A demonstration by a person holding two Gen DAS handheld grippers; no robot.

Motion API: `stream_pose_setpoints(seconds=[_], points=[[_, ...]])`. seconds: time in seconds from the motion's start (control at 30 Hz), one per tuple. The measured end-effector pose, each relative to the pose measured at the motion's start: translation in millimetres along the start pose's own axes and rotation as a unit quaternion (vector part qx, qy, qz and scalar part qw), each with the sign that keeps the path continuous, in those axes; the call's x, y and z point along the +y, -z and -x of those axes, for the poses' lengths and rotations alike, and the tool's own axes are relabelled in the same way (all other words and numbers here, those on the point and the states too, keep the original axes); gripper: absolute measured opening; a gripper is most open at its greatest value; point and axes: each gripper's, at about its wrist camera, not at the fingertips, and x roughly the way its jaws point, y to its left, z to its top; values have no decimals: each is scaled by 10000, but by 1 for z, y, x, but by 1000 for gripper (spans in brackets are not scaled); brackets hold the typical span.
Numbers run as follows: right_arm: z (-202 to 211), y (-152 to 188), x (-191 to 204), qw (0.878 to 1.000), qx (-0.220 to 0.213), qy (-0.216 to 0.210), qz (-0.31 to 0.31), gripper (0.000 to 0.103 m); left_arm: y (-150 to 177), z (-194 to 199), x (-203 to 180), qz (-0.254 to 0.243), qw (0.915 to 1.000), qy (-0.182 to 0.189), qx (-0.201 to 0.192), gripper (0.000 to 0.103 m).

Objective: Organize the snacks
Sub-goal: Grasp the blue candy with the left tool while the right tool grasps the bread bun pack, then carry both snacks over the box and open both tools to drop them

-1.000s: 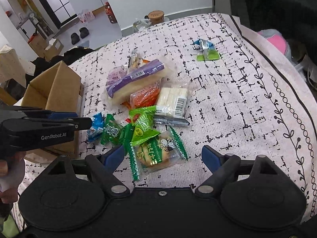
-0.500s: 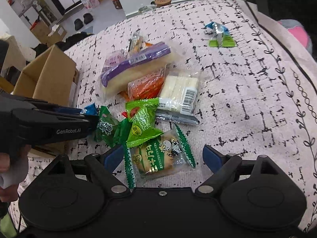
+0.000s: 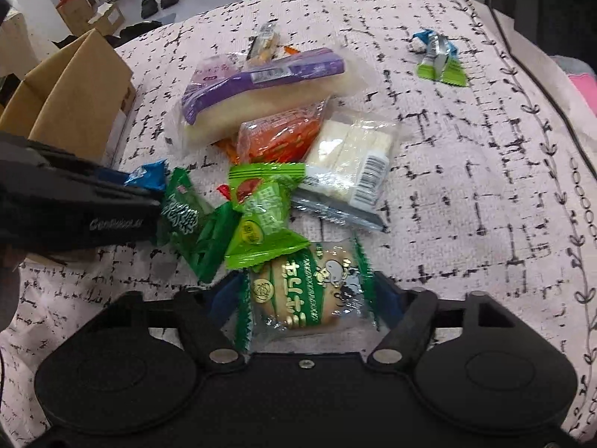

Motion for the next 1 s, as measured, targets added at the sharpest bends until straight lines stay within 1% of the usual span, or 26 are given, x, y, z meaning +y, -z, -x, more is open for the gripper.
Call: stream_pose_setpoints(seconds=[0.13, 0.33, 0.5, 0.67, 0.83, 1.0], points=[[5, -1, -5, 9998, 6, 45, -177, 56, 5, 7, 0, 42, 9999, 76, -96, 28], [21, 1, -9, 9991, -94, 169, -391, 55, 11, 22, 1, 68, 9993, 188, -317, 28], [38, -1, -7, 9976, -364, 255, -524, 54, 11, 44, 7, 122, 9976, 261, -624, 28], [58, -7, 1, 9952, -713, 370, -551, 54, 10, 69, 13, 115, 9948, 238, -982, 28], [74, -12, 15, 9928, -1025, 345, -522, 54, 14, 89, 26, 277, 9918, 272, -1219, 28], [83, -15, 32, 9909, -1226, 325, -442, 54, 23, 103, 43, 461, 9891, 279, -1373, 28]])
